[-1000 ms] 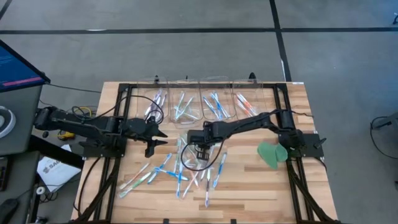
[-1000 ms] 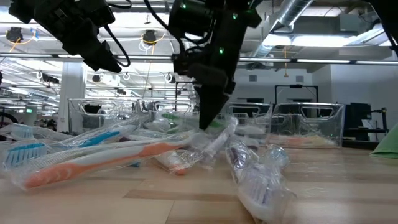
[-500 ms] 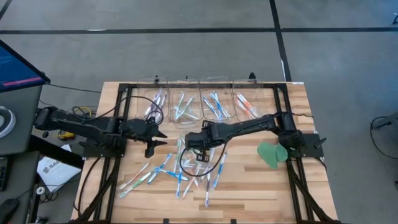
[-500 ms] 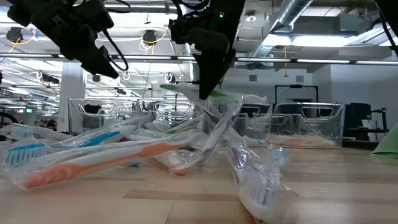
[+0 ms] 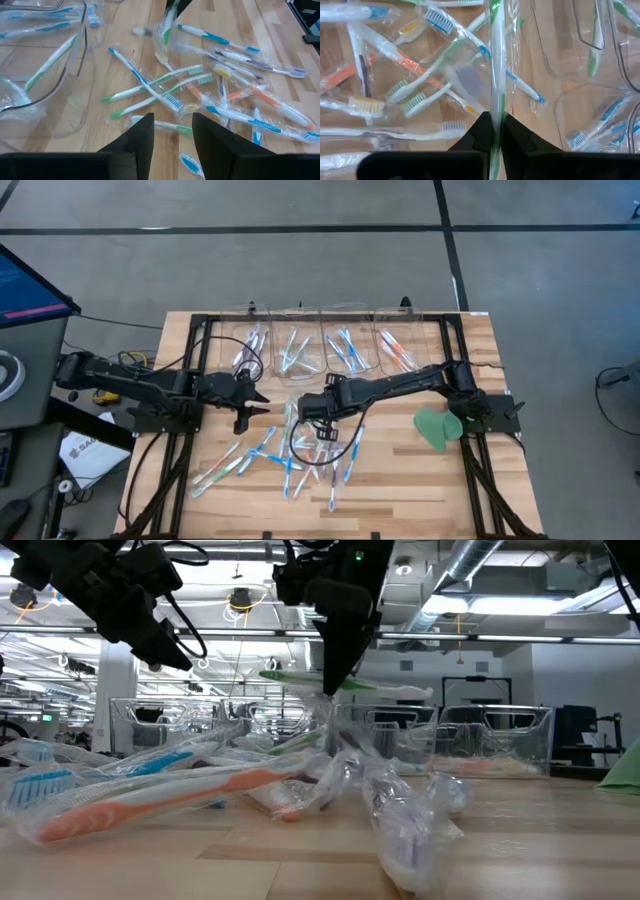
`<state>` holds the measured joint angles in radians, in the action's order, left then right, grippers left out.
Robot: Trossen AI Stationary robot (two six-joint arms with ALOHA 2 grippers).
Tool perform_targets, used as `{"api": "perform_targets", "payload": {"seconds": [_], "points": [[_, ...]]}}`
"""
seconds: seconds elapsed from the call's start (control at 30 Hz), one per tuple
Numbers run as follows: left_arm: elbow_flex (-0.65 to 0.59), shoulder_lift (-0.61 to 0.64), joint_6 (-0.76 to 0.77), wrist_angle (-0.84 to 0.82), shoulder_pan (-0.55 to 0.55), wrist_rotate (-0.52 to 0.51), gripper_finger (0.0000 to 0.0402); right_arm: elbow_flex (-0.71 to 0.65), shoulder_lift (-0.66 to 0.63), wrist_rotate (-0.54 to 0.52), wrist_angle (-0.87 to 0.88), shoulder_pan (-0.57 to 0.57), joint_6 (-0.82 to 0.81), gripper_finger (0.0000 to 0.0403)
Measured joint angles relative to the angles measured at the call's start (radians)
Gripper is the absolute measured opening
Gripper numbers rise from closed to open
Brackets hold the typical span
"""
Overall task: Pick & Place Toothbrushes
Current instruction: Put the green toothbrush into the middle left transparent bin
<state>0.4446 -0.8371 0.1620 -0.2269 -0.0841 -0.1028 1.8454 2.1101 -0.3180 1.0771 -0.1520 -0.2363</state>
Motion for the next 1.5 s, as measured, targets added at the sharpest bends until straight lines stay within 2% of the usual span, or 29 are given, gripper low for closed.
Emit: {"api": "perform_targets", "payload": {"seconds": [0.2, 0.37, 0.57, 0.8, 0.93, 1.1, 1.33, 1.5], "points": [[0.0, 0.0, 0.0, 0.006, 0.0, 0.0, 0.0126, 0.0, 0.0, -0.002, 0.045, 0.0, 0.0, 0.0014], [0.0, 0.0, 0.0, 0.012, 0.0, 0.0, 0.0126, 0.012, 0.0, -0.054, 0.062, -0.004, 0.0, 0.0016], [0.0, 0.0, 0.0, 0.019, 0.0, 0.0, 0.0126, 0.124, 0.0, -0.174, 0.077, 0.025, -0.038, 0.0012], [0.0, 0.0, 0.0, 0.02, 0.0, 0.0, 0.0126, 0.279, 0.0, -0.18, 0.065, 0.099, -0.079, 0.0015], [0.0, 0.0, 0.0, 0.02, 0.0, 0.0, 0.0126, 0.316, 0.0, -0.138, 0.019, 0.171, -0.079, 0.0014], [0.0, 0.0, 0.0, 0.02, 0.0, 0.0, 0.0126, 0.317, 0.006, -0.012, -0.069, 0.27, -0.079, 0.0025], [0.0, 0.0, 0.0, 0.02, 0.0, 0.0, 0.0126, 0.317, 0.059, 0.075, -0.228, 0.354, -0.045, 0.0012], [0.0, 0.0, 0.0, 0.02, 0.0, 0.0, 0.0126, 0.317, 0.124, 0.105, -0.244, 0.385, -0.052, 0.0042]]}}
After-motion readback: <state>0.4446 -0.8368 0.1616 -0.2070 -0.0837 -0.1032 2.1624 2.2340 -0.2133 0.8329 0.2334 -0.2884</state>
